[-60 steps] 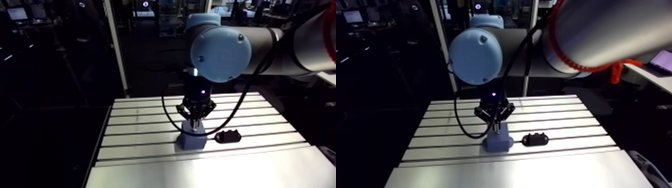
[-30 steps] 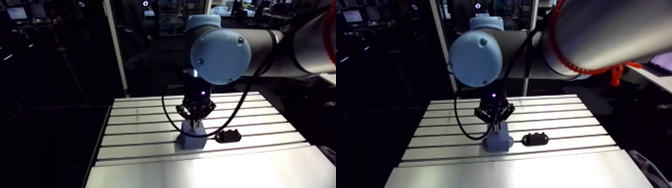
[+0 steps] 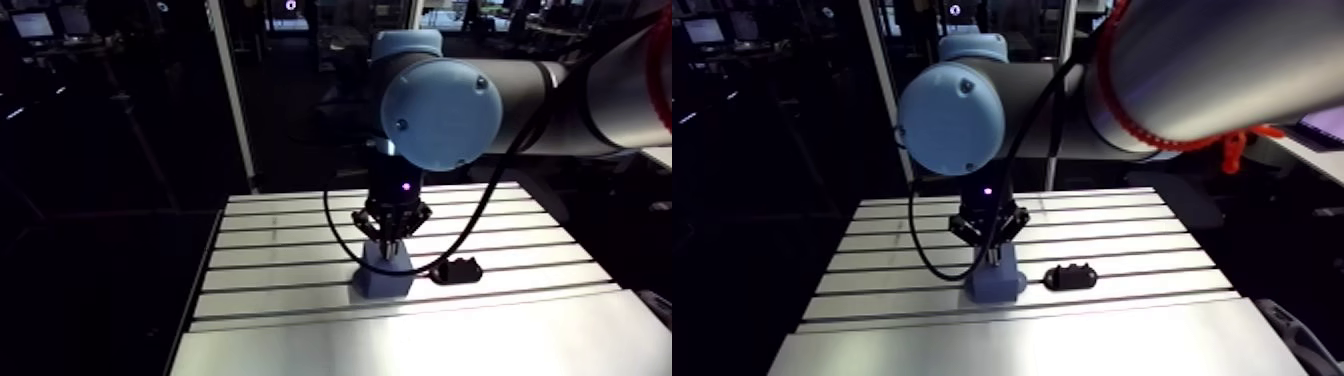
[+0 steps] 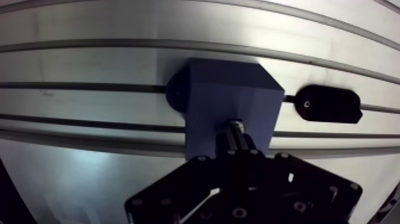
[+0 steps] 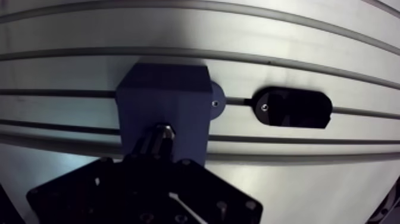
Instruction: Pick up the M10 bolt and insert it into the hex recess until seated.
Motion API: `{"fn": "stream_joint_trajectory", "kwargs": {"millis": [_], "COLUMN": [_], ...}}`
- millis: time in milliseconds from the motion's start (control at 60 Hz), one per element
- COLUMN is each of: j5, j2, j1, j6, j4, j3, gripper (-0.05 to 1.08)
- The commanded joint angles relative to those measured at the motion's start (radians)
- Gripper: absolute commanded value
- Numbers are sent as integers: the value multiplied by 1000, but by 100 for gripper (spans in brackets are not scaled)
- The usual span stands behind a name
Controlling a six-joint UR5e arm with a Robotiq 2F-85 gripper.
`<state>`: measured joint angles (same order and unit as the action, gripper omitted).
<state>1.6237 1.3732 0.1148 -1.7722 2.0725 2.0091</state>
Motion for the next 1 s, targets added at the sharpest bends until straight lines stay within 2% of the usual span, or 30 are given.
{"fn": "stream_joint_trajectory", "kwargs": {"millis": [17,1000], "j5": [2,0], "j2": [-3,-10], "j1": [2,6], "j6": [-15,-33], "j4": [1,1], "j3": [3,3], "gripper": [108,108]}}
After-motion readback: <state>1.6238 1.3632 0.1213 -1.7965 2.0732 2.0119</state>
